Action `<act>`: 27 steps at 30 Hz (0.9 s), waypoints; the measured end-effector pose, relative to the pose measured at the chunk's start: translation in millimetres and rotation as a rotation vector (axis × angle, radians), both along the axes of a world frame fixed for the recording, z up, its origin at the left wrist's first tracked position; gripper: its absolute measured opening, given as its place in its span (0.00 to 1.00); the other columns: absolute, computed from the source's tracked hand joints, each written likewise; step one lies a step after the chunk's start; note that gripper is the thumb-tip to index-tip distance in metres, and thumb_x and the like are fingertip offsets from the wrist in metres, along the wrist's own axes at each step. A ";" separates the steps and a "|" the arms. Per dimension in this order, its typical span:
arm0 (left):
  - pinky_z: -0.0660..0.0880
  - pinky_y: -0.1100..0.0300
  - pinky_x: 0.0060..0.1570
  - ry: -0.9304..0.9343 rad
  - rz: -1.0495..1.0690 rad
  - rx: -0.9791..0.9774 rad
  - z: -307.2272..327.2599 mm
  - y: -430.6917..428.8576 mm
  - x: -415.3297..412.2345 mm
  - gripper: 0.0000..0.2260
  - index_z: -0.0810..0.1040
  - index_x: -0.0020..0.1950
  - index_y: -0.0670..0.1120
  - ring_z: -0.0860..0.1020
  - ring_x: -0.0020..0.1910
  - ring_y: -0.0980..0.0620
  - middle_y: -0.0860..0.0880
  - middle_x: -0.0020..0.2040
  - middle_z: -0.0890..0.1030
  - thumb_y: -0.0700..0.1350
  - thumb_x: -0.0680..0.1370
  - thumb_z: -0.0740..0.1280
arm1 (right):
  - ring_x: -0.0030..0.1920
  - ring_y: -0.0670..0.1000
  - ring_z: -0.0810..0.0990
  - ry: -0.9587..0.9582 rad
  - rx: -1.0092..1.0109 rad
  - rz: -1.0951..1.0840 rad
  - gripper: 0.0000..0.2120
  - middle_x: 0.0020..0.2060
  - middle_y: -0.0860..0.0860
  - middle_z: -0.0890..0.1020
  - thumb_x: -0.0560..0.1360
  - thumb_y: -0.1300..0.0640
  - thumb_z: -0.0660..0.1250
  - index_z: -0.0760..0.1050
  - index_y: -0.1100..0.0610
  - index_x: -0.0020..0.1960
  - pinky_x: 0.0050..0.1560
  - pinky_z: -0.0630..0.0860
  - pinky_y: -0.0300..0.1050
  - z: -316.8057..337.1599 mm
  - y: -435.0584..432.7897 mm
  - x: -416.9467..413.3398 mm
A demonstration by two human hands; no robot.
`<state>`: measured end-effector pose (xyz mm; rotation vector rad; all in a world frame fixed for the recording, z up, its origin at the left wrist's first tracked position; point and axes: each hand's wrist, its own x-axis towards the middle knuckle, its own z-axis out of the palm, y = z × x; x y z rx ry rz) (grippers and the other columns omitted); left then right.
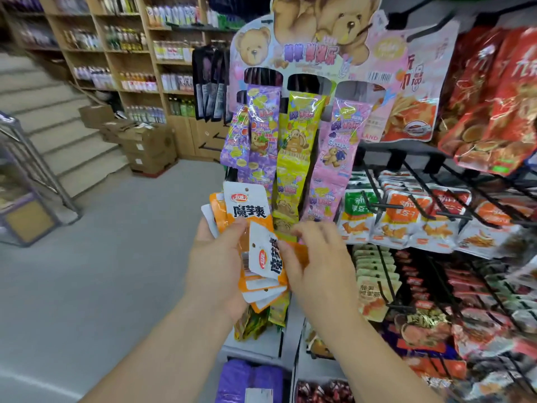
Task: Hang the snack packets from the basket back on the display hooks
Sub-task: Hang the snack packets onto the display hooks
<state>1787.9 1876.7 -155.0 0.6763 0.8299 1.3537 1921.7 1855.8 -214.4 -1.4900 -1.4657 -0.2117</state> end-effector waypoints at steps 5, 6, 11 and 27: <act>0.83 0.54 0.35 0.014 0.117 0.015 5.4 3.3 10.9 0.10 0.80 0.56 0.50 0.85 0.38 0.49 0.48 0.45 0.88 0.37 0.84 0.64 | 0.51 0.55 0.80 0.025 0.138 0.060 0.14 0.47 0.47 0.84 0.78 0.59 0.60 0.85 0.52 0.53 0.53 0.74 0.56 -8.0 4.8 -15.6; 0.83 0.54 0.33 0.008 0.133 0.013 7.5 4.5 10.7 0.09 0.80 0.55 0.50 0.85 0.36 0.49 0.49 0.42 0.87 0.37 0.84 0.64 | 0.52 0.53 0.80 0.047 0.126 0.107 0.16 0.48 0.47 0.84 0.78 0.59 0.59 0.85 0.53 0.55 0.54 0.74 0.53 -5.7 2.4 -15.7; 0.82 0.51 0.33 -0.023 0.097 0.046 21.4 10.4 4.6 0.08 0.79 0.57 0.49 0.84 0.35 0.47 0.46 0.42 0.85 0.37 0.84 0.64 | 0.56 0.45 0.79 0.194 -0.027 0.363 0.21 0.53 0.44 0.82 0.79 0.43 0.63 0.81 0.52 0.65 0.56 0.76 0.42 19.7 -11.0 -8.2; 0.83 0.45 0.40 0.021 -0.185 0.455 136.3 55.9 4.3 0.09 0.81 0.57 0.55 0.85 0.42 0.46 0.49 0.48 0.87 0.41 0.85 0.65 | 0.52 0.63 0.71 0.386 0.087 0.108 0.01 0.53 0.61 0.72 0.84 0.58 0.64 0.73 0.54 0.54 0.44 0.68 0.61 191.5 -16.8 21.9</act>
